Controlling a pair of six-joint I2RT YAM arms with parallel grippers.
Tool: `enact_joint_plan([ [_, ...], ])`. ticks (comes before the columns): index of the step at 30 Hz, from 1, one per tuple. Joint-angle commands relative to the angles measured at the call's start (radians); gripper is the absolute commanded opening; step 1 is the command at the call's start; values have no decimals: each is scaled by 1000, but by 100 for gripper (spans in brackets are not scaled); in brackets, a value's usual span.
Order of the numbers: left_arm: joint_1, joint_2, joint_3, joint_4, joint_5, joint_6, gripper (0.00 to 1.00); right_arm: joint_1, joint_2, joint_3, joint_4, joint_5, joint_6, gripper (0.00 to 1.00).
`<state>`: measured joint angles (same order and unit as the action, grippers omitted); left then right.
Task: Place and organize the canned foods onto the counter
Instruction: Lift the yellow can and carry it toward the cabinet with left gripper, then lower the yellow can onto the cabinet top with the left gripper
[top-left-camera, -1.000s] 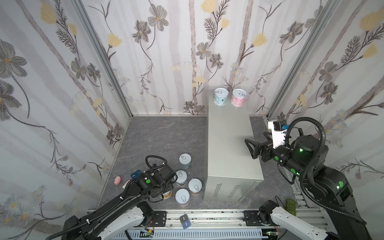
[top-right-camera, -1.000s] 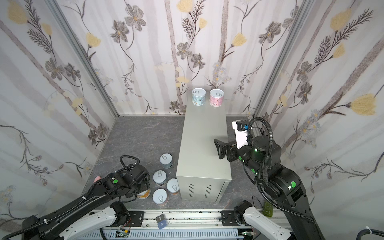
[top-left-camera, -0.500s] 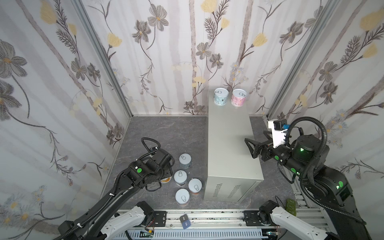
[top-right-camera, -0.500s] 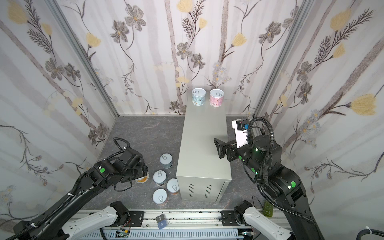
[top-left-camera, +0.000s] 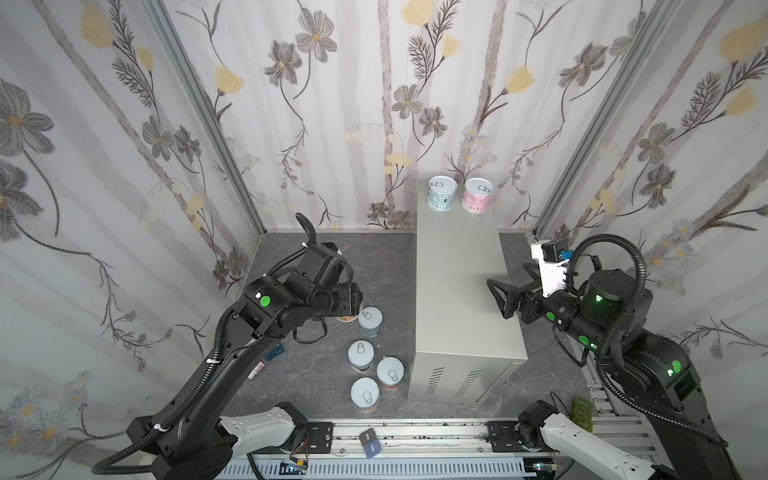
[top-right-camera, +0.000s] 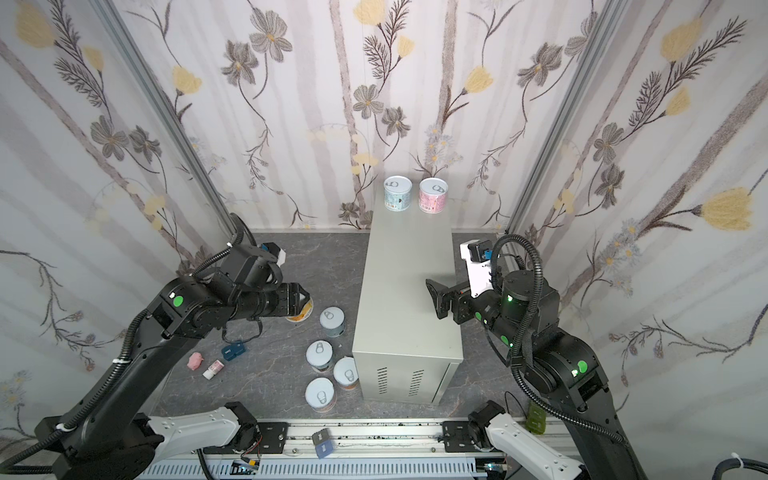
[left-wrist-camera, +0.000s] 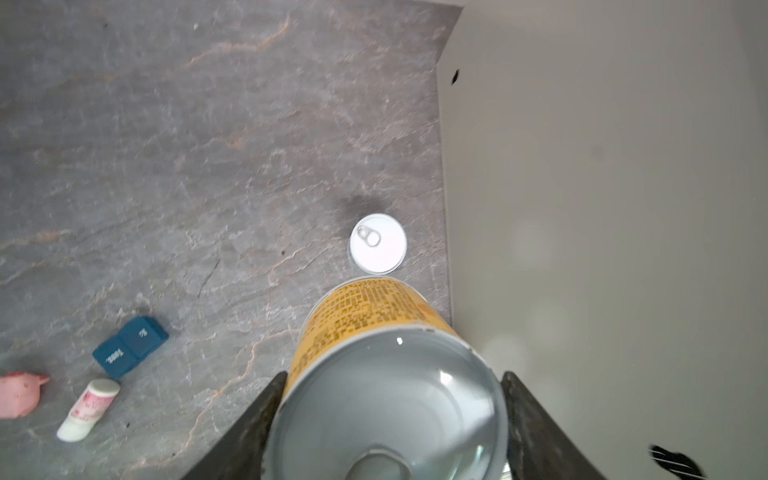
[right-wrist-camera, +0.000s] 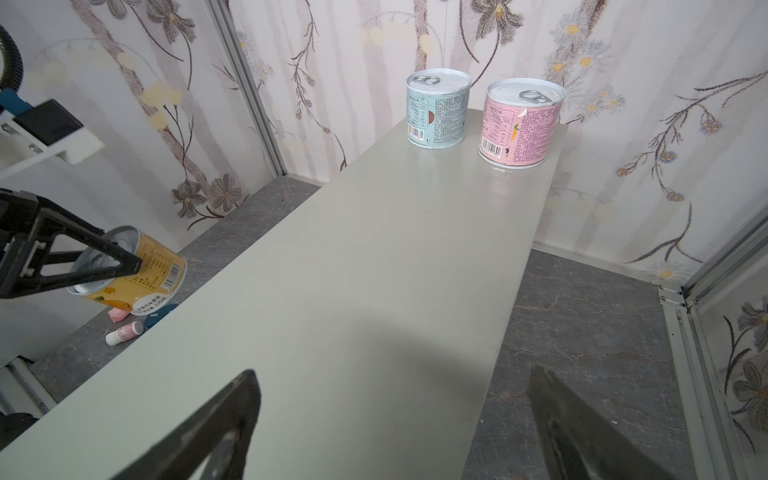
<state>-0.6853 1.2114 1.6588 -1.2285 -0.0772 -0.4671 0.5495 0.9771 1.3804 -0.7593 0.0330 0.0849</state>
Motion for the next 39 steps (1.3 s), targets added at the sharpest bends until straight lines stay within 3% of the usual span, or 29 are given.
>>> enact_joint_plan([
  [1,2,45,130,-23,62,93,25,-1,0,-8,31,-13,-9,100],
  [10,-10,258,508,-105,205,180,24,-24,-28,-45,29,-11,-23,100],
  [22,-146,528,893,-175,227,240,26,-32,-82,-107,40,-47,-60,100],
  [33,-203,689,1037,-161,286,243,28,-31,-147,-125,29,-96,-99,100],
  [39,-221,750,1077,-132,324,235,38,-31,-173,-150,40,-124,-102,100],
])
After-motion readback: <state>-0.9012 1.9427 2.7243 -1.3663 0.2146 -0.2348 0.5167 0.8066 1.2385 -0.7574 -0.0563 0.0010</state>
